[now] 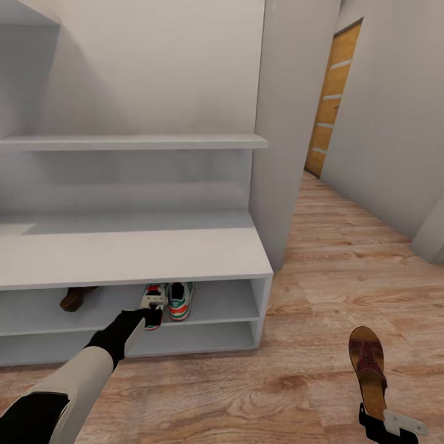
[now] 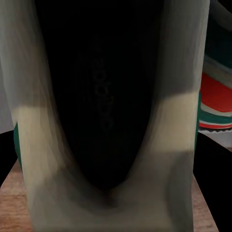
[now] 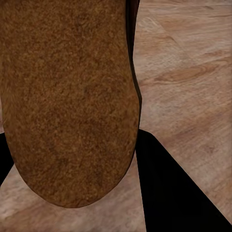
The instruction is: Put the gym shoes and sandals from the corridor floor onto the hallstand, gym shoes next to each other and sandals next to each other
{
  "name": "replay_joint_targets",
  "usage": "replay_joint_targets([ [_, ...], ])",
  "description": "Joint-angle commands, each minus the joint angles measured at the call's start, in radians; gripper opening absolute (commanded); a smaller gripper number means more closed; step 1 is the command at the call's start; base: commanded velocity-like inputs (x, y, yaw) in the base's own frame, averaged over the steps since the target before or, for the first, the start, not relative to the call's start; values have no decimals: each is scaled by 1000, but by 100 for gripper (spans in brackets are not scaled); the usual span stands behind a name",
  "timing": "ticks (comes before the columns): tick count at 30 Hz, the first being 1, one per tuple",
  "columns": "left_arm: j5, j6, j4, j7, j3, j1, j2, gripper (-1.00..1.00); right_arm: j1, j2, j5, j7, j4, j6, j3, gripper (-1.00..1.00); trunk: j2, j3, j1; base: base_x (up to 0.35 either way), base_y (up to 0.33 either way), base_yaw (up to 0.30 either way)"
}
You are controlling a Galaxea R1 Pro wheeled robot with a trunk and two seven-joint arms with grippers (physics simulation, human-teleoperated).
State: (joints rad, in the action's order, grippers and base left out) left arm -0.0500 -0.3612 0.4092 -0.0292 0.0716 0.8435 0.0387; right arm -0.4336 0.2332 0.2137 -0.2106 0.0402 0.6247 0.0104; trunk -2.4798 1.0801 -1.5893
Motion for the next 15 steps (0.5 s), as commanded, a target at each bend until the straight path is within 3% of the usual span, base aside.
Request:
replay_joint_targets([
  [1, -5, -5, 2, -3, 7, 0, 1, -100, 0, 0, 4, 0, 0, 3, 0, -100, 0, 1, 0, 46, 19, 0],
  [7, -5, -5, 2, -3, 7, 0, 2, -100, 0, 0, 4, 0, 0, 3, 0, -100, 0, 1, 0, 135, 119, 0],
  [15, -6, -4, 2, -3, 7, 0, 1, -100, 0, 0, 4, 0, 0, 3, 0, -100, 0, 1, 0, 21, 15, 0],
])
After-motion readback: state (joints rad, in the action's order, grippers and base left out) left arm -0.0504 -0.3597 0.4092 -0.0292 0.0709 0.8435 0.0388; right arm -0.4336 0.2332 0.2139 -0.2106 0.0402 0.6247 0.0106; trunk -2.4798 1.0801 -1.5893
